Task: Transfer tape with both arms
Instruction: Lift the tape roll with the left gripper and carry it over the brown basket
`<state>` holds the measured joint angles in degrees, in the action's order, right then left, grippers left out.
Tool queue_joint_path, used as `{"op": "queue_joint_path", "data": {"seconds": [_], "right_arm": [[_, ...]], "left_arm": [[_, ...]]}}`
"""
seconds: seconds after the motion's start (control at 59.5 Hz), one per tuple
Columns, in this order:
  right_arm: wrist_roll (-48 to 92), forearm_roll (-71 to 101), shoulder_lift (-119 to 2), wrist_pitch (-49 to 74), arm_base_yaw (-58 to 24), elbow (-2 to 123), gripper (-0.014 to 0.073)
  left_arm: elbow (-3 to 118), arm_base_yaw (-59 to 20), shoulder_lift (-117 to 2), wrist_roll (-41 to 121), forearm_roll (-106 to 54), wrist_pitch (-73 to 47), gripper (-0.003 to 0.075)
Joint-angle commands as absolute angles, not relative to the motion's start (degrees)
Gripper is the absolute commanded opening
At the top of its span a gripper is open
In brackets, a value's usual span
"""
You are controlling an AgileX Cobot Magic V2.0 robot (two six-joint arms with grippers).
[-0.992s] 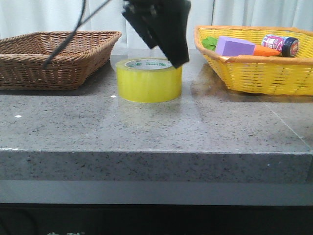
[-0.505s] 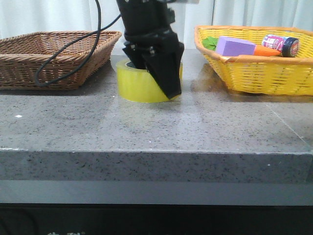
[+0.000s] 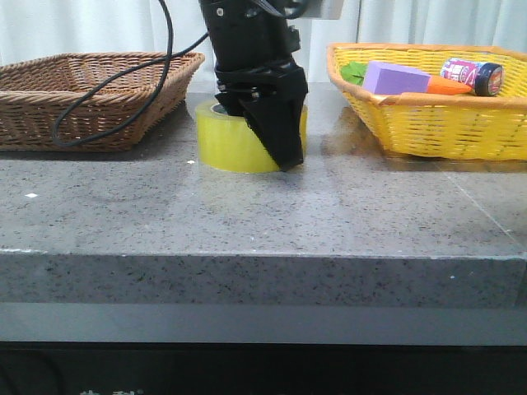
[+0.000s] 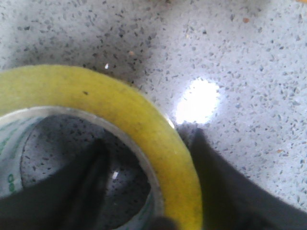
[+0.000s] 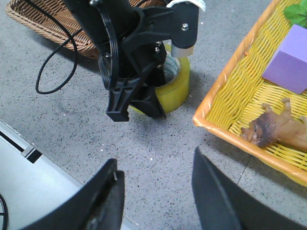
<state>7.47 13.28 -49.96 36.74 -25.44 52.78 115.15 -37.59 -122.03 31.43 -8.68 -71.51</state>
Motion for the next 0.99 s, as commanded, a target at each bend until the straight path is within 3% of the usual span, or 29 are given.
{"op": "queue_joint_path", "data": {"seconds": [0.0, 0.168, 0.656, 0.976], "right_arm": [[7.53, 14.15, -49.79, 32.61, -25.27, 54.24, 0.0358], [7.53, 14.15, -49.79, 32.61, -25.27, 54.24, 0.0358], [7.53, 14.15, -49.79, 32.61, -25.27, 54.24, 0.0358], [7.53, 14.15, -49.79, 32.61, -25.27, 54.24, 0.0358]], "left_arm": [[116.81, -37.48, -118.78, 31.56, -9.73, -73.43, 0.0191], [118.52, -37.48, -118.68, 30.60, -9.73, -73.58, 0.0117], [136.95, -37.48, -118.17, 20.17, -0.74, -73.58, 0.0117], [137.90, -33.87, -115.46, 14.91, 8.13, -73.58, 0.0117]]}}
